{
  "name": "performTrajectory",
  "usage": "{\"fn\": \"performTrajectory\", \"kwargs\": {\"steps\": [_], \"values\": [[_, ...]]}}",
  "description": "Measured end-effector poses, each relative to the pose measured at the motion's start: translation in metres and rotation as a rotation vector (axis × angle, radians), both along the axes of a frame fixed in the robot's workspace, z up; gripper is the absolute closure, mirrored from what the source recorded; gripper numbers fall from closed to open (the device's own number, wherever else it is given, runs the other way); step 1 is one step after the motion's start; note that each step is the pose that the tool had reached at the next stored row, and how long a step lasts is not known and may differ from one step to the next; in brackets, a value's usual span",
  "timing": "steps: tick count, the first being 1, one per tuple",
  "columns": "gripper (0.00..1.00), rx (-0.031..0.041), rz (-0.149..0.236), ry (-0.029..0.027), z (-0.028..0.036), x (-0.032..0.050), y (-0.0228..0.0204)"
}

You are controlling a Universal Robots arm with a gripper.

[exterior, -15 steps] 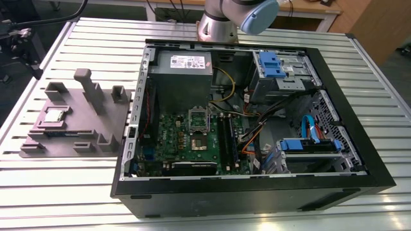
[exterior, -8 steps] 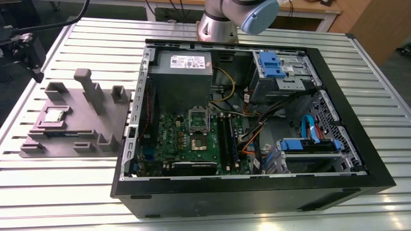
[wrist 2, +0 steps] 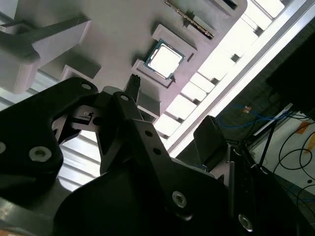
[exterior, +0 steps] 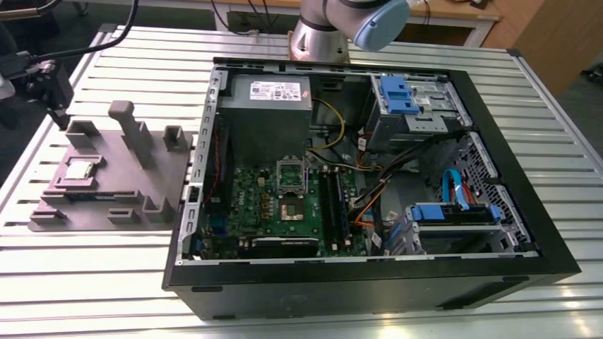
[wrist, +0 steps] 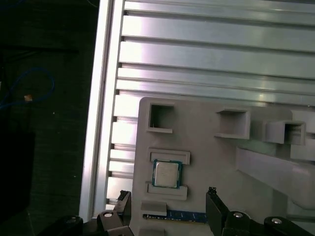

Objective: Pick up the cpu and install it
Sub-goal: 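Pick up the cpu and move it towards the insertion slot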

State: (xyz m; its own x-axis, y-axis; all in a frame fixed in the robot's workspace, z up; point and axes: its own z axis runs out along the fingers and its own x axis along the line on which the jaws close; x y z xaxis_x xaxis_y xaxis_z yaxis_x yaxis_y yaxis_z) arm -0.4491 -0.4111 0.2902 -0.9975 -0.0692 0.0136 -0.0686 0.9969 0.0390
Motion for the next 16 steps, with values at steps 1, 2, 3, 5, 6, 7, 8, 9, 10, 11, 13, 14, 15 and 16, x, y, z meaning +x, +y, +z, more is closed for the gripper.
{"fn": "performTrajectory", "kwargs": {"steps": [1, 2, 3, 5, 6, 7, 8, 9, 10, 11, 13, 14, 15, 16], "values": [[0.29, 0.0000, 0.000, 0.0001, -0.0017, 0.0000, 0.0000], [0.29, 0.0000, 0.000, 0.0000, -0.0036, 0.0000, 0.0000], [0.29, 0.0000, 0.000, -0.0001, -0.0053, 0.0000, 0.0000], [0.29, 0.0000, 0.000, -0.0001, -0.0109, 0.0000, 0.0000], [0.29, 0.0000, 0.000, 0.0000, -0.0144, 0.0001, 0.0000], [0.29, 0.0000, 0.000, 0.0000, -0.0162, 0.0000, 0.0000], [0.29, 0.0000, 0.000, 0.0000, -0.0180, 0.0000, 0.0000], [0.29, 0.0000, 0.000, 0.0000, -0.0198, 0.0000, 0.0000], [0.29, 0.0000, 0.000, -0.0001, -0.0235, 0.0000, 0.0000], [0.29, 0.0001, 0.000, -0.0001, -0.0253, 0.0000, 0.0000], [0.29, 0.0000, 0.000, -0.0001, -0.0285, 0.0000, 0.0000], [0.29, 0.0000, 0.000, 0.0000, -0.0300, 0.0000, 0.0000], [0.29, 0.0000, 0.000, 0.0000, -0.0315, 0.0000, 0.0000], [0.29, 0.0001, 0.000, -0.0001, -0.0329, 0.0000, 0.0000]]}}
